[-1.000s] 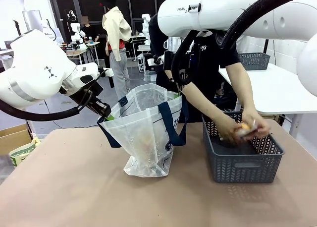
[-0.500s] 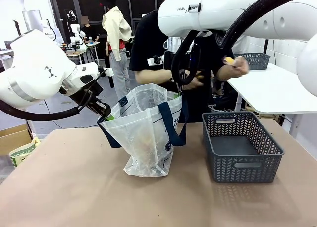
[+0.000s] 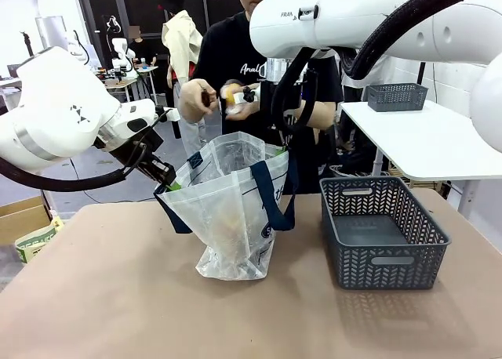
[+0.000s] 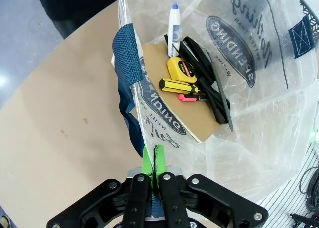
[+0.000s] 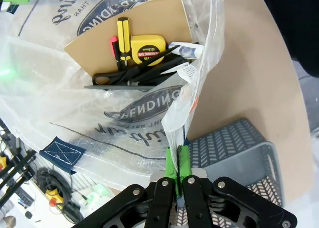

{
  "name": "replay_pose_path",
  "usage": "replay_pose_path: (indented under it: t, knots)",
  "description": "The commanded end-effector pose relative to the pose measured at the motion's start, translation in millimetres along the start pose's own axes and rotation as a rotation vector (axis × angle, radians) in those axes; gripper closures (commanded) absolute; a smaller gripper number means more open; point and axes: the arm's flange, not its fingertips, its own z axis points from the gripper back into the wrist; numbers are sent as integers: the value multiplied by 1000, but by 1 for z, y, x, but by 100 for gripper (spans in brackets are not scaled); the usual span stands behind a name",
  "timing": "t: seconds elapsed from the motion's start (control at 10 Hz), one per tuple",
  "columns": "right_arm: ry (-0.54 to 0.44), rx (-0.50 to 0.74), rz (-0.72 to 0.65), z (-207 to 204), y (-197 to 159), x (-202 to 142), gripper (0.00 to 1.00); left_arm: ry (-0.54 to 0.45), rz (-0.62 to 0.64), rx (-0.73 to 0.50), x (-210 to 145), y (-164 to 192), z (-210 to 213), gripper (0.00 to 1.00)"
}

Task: Transfer purchased items from the store into the shopping bag.
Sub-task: Move the Reusable shopping bag to the right side of the table.

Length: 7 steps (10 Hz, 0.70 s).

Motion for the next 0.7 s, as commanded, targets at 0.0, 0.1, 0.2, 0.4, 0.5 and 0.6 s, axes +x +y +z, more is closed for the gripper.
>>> replay_pose_path:
  t: [0.0,0.1,0.2,0.4,0.5,0.6]
  knots:
    - [1,1,-1,0,-1,0,100,-6,9,4,0,0,1,100]
    - [1,1,-1,0,-1,0,100,-6,9,4,0,0,1,100]
    - [1,1,-1,0,-1,0,100,-6,9,4,0,0,1,100]
    - [1,1,-1,0,-1,0,100,-6,9,4,0,0,1,100]
    - [1,1,-1,0,-1,0,100,-6,9,4,0,0,1,100]
    - [1,1,-1,0,-1,0,100,-6,9,4,0,0,1,100]
